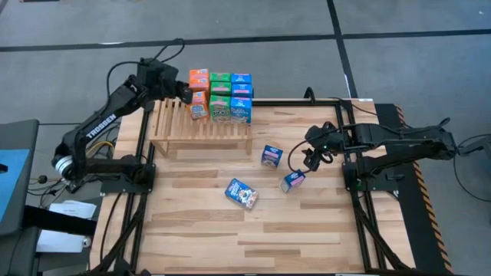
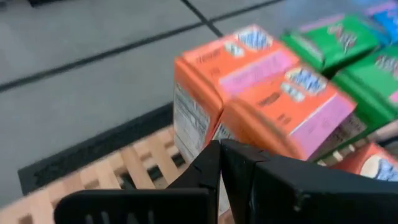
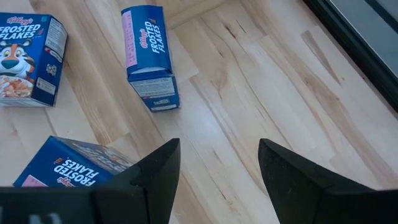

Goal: Stack cereal on shelf
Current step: Put the orange cereal on the shelf aligned with the other orange cereal boxes, then put the top blue cereal on the shelf

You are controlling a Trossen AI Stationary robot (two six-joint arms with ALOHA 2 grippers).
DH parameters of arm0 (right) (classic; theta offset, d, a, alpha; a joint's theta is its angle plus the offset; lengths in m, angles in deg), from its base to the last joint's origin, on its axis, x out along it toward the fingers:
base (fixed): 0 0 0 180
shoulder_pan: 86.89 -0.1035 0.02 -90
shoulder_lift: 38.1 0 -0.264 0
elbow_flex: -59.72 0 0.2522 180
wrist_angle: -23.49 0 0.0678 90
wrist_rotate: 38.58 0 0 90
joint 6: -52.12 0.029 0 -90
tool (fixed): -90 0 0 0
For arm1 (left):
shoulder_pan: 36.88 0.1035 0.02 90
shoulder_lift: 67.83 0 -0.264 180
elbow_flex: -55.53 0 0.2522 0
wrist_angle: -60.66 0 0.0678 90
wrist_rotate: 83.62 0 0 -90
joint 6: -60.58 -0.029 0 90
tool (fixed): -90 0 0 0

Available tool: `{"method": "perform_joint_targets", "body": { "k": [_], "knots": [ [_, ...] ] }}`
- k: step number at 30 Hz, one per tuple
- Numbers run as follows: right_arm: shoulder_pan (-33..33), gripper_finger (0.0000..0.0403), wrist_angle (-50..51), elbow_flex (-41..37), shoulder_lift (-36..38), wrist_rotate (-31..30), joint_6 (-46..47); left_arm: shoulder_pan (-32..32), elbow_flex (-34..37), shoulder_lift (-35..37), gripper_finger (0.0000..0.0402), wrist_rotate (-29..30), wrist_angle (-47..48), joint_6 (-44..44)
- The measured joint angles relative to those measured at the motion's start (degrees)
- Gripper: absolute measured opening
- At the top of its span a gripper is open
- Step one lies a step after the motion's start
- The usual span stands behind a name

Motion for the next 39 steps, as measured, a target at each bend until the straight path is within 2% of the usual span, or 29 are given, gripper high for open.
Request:
{"method": "perform_joint_targets", "body": {
  "k": [8,12,16,19,24,28,30,32,39],
  "knots": [
    [0.3,0.0240,0.0,0.0,0.0,0.0,0.0,-0.1,0.0,-1.5,0.0000,-3.7,1.1,0.7],
    [0.3,0.0240,0.0,0.0,0.0,0.0,0.0,-0.1,-1.0,-0.8,0.0000,-4.0,5.8,-0.8],
    [0.3,0.0240,0.0,0.0,0.0,0.0,0.0,0.0,-2.8,0.8,0.0000,0.9,12.0,-3.3],
    [0.3,0.0240,0.0,0.0,0.0,0.0,0.0,0.1,-2.9,2.1,0.0000,1.8,14.2,-3.5],
    [0.3,0.0240,0.0,0.0,0.0,0.0,0.0,-0.3,-2.8,3.9,0.0000,-4.1,16.3,1.0],
    [0.3,0.0240,0.0,0.0,0.0,0.0,0.0,-2.9,-0.8,4.4,0.0000,-9.0,14.1,5.5],
    [0.3,0.0240,0.0,0.0,0.0,0.0,0.0,-4.4,0.0,4.7,0.0000,-9.3,14.0,6.7],
    [0.3,0.0240,0.0,0.0,0.0,0.0,0.0,-5.8,0.2,4.8,0.0000,-6.8,14.8,7.0],
    [0.3,0.0240,0.0,0.0,0.0,0.0,-0.2,-6.5,0.2,6.2,0.0000,11.0,16.8,6.3]
  ]
}}
